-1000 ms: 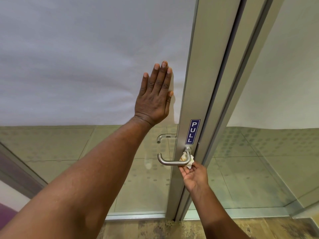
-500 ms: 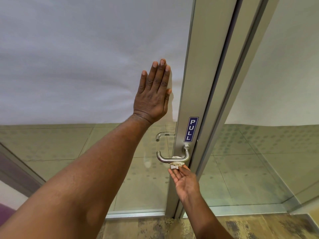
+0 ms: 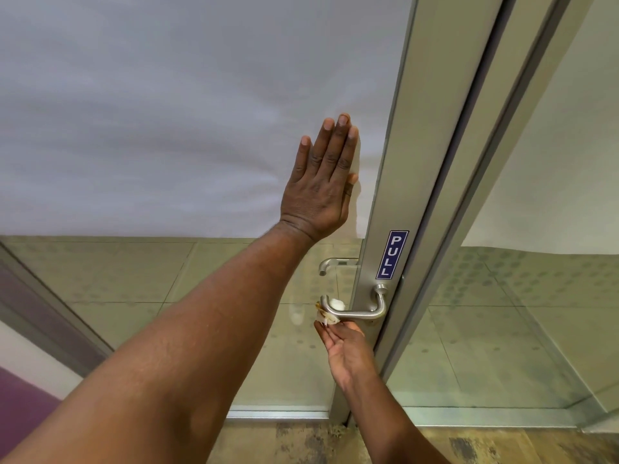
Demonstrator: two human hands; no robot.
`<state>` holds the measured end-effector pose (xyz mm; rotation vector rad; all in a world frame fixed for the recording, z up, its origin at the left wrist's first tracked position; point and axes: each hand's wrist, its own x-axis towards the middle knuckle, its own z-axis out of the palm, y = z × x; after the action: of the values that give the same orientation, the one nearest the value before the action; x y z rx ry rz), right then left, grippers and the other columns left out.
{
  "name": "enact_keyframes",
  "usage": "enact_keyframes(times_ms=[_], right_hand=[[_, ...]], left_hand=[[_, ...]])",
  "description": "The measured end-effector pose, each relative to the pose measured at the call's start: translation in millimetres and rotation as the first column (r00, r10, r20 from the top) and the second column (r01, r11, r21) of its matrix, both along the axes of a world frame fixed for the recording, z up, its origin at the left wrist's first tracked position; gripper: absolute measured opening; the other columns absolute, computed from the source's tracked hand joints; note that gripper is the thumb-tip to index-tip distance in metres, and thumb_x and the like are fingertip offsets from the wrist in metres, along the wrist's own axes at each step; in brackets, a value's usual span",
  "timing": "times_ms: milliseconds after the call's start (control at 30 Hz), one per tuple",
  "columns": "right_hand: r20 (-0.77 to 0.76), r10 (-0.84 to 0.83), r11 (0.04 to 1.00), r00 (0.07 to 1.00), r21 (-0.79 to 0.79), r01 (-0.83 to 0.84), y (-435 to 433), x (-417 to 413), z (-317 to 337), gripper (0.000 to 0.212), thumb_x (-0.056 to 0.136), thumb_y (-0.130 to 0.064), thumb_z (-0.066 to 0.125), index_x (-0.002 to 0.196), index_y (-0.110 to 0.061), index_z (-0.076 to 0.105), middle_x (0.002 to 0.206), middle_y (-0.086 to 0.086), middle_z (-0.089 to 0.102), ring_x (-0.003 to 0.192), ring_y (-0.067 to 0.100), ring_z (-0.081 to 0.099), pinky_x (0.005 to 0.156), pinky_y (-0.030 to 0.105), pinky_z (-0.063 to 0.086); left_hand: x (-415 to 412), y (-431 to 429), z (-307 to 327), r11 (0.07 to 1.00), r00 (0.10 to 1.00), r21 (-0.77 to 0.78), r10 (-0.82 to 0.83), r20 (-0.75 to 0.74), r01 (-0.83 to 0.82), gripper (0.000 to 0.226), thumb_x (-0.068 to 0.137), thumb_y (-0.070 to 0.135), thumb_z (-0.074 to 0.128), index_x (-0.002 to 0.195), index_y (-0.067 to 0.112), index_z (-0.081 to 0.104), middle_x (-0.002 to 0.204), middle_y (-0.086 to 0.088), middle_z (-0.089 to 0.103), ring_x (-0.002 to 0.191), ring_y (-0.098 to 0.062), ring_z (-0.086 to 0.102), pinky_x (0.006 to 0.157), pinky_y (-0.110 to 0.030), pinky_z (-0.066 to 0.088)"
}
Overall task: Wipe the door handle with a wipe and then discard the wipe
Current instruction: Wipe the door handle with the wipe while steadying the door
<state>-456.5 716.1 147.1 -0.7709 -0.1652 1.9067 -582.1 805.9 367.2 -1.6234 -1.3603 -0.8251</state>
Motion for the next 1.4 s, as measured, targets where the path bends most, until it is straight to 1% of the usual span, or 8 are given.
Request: enact_keyframes(times_ms=[600, 733, 800, 867, 933, 1000, 1233, 1400], right_hand=[[-0.007, 0.116, 0.993, 0.993, -0.036, -0.116, -18, -6, 15, 0.026, 0.091, 0.009, 0.056, 0.116, 0.012, 0.063, 0.112, 0.027, 0.074, 0.096, 0.032, 0.076, 0.072, 0.038, 0.064], [0.309, 0.054, 0.970, 0.950, 0.208, -0.123, -11, 4, 33, 0.021, 0.087, 0.006, 0.067, 0.107, 0.006, 0.071, 0.091, 0.021, 0.078, 0.078, 0.027, 0.077, 0.066, 0.032, 0.062], [0.607, -0.131, 0.911, 0.784, 0.386, -0.147, -2, 11, 43, 0.022, 0.086, 0.005, 0.070, 0.105, -0.002, 0.076, 0.084, 0.007, 0.080, 0.075, 0.016, 0.077, 0.066, 0.024, 0.060], [0.794, -0.335, 0.832, 0.508, 0.502, -0.236, 6, 18, 50, 0.029, 0.087, 0.001, 0.068, 0.111, -0.012, 0.078, 0.089, -0.007, 0.079, 0.081, 0.004, 0.074, 0.072, 0.012, 0.054], [0.816, -0.506, 0.750, 0.278, 0.576, -0.324, 10, 24, 55, 0.030, 0.089, -0.003, 0.066, 0.116, -0.012, 0.076, 0.098, -0.005, 0.078, 0.087, 0.005, 0.072, 0.075, 0.006, 0.049], [0.746, -0.653, 0.643, 0.133, 0.638, -0.423, 13, 25, 57, 0.031, 0.090, -0.001, 0.063, 0.116, -0.010, 0.076, 0.102, 0.001, 0.078, 0.089, 0.012, 0.070, 0.079, 0.013, 0.050], [0.715, -0.675, 0.559, -0.181, 0.335, -0.759, 11, 14, 54, 0.027, 0.088, -0.008, 0.053, 0.098, -0.021, 0.074, 0.097, 0.000, 0.073, 0.080, 0.027, 0.069, 0.082, 0.040, 0.055], [0.730, -0.657, 0.546, -0.189, 0.287, -0.787, 7, 0, 54, 0.032, 0.092, -0.017, 0.048, 0.111, -0.015, 0.074, 0.111, 0.003, 0.073, 0.085, 0.029, 0.070, 0.073, 0.036, 0.057]], left_hand=[[-1, -2, 0, 1.000, 1.000, -0.013, 0.017, -0.011, -0.017, 0.064, 0.104, 0.027, 0.040, 0.160, 0.004, 0.018, 0.167, -0.016, 0.020, 0.155, -0.032, 0.012, 0.127, -0.043, -0.006], [0, -3, 1, 1.000, 1.000, -0.020, 0.003, 0.000, -0.003, 0.064, 0.104, 0.026, 0.041, 0.161, 0.004, 0.018, 0.168, -0.017, 0.020, 0.155, -0.033, 0.013, 0.127, -0.043, -0.005], [-1, -4, 1, 1.000, 1.000, -0.021, 0.000, 0.002, 0.000, 0.064, 0.105, 0.026, 0.039, 0.161, 0.004, 0.018, 0.168, -0.017, 0.020, 0.155, -0.033, 0.013, 0.127, -0.044, -0.004], [-1, -4, 1, 1.000, 1.000, -0.021, -0.006, 0.003, 0.006, 0.063, 0.105, 0.026, 0.038, 0.161, 0.004, 0.018, 0.168, -0.017, 0.019, 0.155, -0.033, 0.014, 0.127, -0.044, -0.003], [0, -4, 1, 1.000, 1.000, -0.018, -0.009, 0.001, 0.009, 0.063, 0.105, 0.027, 0.037, 0.161, 0.004, 0.017, 0.168, -0.017, 0.020, 0.155, -0.033, 0.014, 0.127, -0.044, -0.003], [0, -3, 1, 1.000, 1.000, -0.015, -0.013, 0.001, 0.013, 0.063, 0.105, 0.027, 0.036, 0.161, 0.004, 0.018, 0.168, -0.017, 0.020, 0.155, -0.033, 0.015, 0.127, -0.044, -0.003], [-2, 0, -1, 1.000, 1.000, -0.004, -0.011, -0.002, 0.010, 0.063, 0.104, 0.027, 0.037, 0.160, 0.004, 0.019, 0.167, -0.016, 0.021, 0.155, -0.032, 0.012, 0.128, -0.044, -0.004], [-2, 0, 0, 1.000, 1.000, 0.000, -0.009, -0.011, 0.009, 0.064, 0.104, 0.026, 0.038, 0.160, 0.004, 0.019, 0.167, -0.016, 0.019, 0.155, -0.032, 0.012, 0.127, -0.044, -0.002]])
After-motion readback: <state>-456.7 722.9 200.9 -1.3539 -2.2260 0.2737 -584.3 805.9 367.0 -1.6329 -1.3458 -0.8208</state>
